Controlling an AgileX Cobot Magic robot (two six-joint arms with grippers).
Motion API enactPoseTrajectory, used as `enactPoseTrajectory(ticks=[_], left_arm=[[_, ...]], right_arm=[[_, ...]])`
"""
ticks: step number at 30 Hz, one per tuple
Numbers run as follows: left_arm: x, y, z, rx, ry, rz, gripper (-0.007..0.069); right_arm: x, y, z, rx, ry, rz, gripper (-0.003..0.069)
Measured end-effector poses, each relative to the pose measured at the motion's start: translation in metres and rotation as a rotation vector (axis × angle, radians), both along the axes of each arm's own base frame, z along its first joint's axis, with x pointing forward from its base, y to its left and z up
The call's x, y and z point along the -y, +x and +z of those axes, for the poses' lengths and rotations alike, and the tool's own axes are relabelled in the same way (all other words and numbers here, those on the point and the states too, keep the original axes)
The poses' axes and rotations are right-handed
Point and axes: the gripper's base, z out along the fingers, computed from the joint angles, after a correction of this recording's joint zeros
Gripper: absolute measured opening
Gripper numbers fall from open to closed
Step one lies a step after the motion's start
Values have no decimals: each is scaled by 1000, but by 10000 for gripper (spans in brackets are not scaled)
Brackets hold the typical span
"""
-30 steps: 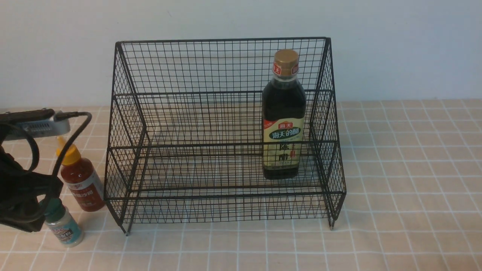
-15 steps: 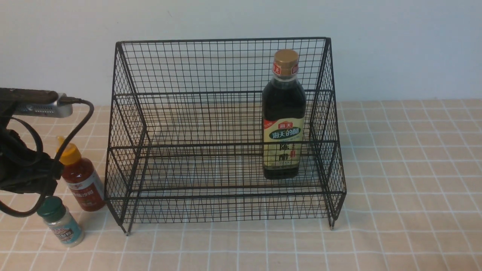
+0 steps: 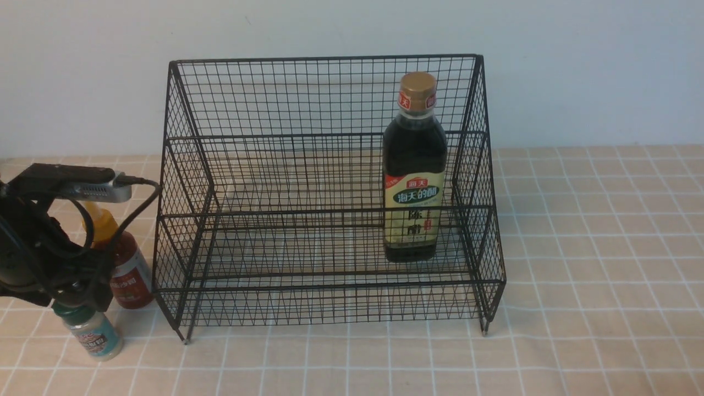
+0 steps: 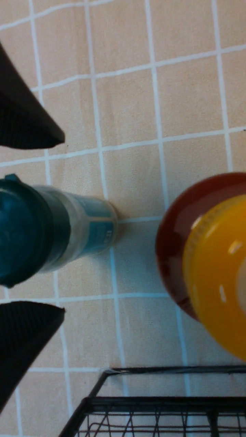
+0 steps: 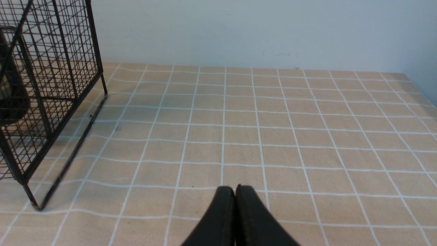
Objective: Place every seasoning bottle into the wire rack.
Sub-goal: Use the left arm to grab the condiment bottle closest to it, then use the left arm to put the condiment bottle back on the shelf
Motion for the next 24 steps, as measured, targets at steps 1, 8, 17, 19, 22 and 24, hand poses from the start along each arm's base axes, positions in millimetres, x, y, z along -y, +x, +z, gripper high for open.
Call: enactPoseTrajectory(ticks=[1,8,17,19,22,24], left_arm=[[0,1,-2,-8,-1,0,517],[-1,1,-7,-38,3,-7,318],[1,-9,48,-84,2,-27,319],[5,-12,72,-29,0,-31,319],[22,-19,107,93,-10,-59,319],[45,-30,129,164,-28,-116,319]], right_arm=[[0,0,0,0,0,0,-13],[0,0,0,0,0,0,-13],[0,0,0,0,0,0,-13],[0,0,0,0,0,0,-13],[0,0,0,0,0,0,-13],[0,0,0,0,0,0,-13]])
